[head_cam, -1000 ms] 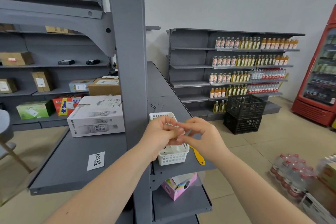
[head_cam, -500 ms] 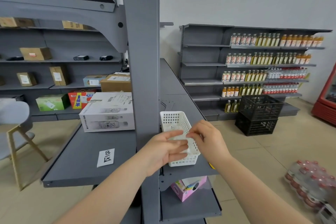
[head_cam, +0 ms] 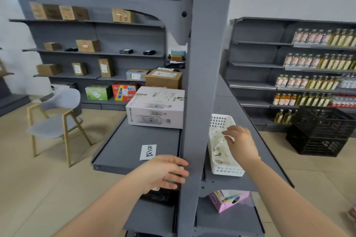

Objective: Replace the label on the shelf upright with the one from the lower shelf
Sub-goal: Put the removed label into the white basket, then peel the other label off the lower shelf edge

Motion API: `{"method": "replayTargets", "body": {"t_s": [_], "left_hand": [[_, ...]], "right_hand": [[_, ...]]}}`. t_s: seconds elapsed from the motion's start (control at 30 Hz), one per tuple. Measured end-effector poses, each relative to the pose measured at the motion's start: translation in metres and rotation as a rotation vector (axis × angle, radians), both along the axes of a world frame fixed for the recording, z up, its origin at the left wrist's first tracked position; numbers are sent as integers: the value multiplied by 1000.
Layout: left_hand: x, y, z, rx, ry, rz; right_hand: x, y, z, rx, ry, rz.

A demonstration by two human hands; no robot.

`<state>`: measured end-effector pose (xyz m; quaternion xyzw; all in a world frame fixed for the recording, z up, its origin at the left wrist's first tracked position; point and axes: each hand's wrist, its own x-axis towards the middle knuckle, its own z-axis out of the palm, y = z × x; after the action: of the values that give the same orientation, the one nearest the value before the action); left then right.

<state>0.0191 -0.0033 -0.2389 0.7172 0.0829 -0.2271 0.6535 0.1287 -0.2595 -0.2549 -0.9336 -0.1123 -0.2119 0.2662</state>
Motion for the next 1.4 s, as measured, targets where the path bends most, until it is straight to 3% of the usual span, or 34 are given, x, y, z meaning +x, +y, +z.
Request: {"method": "replayTargets", "body": {"t_s": [0.13, 0.3, 0.43, 0.6, 0.77, 0.87, 1.07, 1.3, 1.4], "left_hand": [[1, 30, -19, 145, -119, 249], [6, 72, -40, 406, -347, 569], [6, 96, -49, 262, -312, 768], [0, 104, -53, 111, -212, 836], [-1, 104, -53, 33, -180, 846], [0, 101, -50, -6, -146, 836], [-4, 105, -53, -29, -141, 805], [-16, 106, -67, -97, -63, 764], [-16, 104, -76, -83, -19, 739]], "right_hand": [[-21, 10, 12, 280, -6, -15], [-78, 16, 2, 488, 131, 53], [-122, 24, -40, 595, 282, 122], [-144, 76, -73, 435, 415, 327], [-119, 150, -53, 358, 355, 509], [-88, 185, -41, 294, 256, 524], [-41, 213, -47, 81, 269, 473], [-42, 214, -60, -269, 271, 497], [-47, 209, -68, -276, 201, 515]]}}
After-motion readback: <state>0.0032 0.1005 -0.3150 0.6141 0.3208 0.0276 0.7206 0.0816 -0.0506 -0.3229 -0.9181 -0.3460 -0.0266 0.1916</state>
